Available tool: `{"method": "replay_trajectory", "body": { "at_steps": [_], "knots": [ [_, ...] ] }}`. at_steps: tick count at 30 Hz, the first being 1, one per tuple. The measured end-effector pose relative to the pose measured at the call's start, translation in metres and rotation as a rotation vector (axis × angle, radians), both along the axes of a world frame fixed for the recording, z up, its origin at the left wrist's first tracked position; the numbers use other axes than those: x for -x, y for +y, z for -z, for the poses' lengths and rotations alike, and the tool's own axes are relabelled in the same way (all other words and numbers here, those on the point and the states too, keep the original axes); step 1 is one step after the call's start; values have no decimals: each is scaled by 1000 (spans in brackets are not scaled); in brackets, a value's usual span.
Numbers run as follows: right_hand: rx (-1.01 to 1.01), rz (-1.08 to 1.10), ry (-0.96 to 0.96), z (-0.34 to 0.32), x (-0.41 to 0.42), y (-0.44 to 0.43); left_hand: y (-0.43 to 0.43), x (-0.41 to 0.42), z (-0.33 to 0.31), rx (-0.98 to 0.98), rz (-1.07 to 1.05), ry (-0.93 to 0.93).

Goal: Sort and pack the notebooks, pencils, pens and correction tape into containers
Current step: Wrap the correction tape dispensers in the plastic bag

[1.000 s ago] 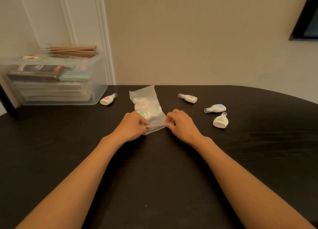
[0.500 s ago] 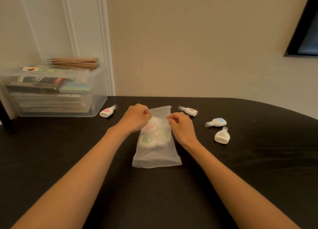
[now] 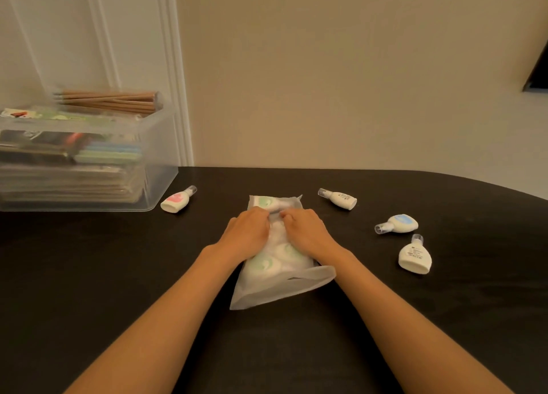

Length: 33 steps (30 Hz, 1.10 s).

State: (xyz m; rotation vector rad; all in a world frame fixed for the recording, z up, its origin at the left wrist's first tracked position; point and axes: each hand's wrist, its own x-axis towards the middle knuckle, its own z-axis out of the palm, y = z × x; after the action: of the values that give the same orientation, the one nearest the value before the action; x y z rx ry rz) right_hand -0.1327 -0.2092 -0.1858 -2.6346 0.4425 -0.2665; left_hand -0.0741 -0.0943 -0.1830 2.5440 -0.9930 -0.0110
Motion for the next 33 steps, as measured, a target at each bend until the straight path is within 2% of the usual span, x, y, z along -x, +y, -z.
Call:
{"method": "replay_trajectory", "body": {
  "at_steps": [3,6,8,10,12,16,23,26,33],
  "knots": [
    [-122,-15,-34,1,3,0,1,1,1,15,14,31],
    [-251,47,-255,2,15,0,6,8,-1,130,-35,-2],
    [-96,54,-377,2,26,1,9,16,-5,239,-97,-81],
    [104,11,-428,1,35,3,13,26,-9,262,-101,-182],
    [221,-33,-404,0,39,5,14,33,-10,199,-56,-240],
    [278,-41,-284,-3,43,9,15,38,-10,124,-4,-315],
    [228,-34,-163,-4,39,11,10,32,-8,4,-28,-267],
    [145,-47,-105,-3,37,8,8,31,-6,8,-21,-196],
    [170,-37,-73,-4,28,3,7,20,-6,18,-84,-94]
  ]
}}
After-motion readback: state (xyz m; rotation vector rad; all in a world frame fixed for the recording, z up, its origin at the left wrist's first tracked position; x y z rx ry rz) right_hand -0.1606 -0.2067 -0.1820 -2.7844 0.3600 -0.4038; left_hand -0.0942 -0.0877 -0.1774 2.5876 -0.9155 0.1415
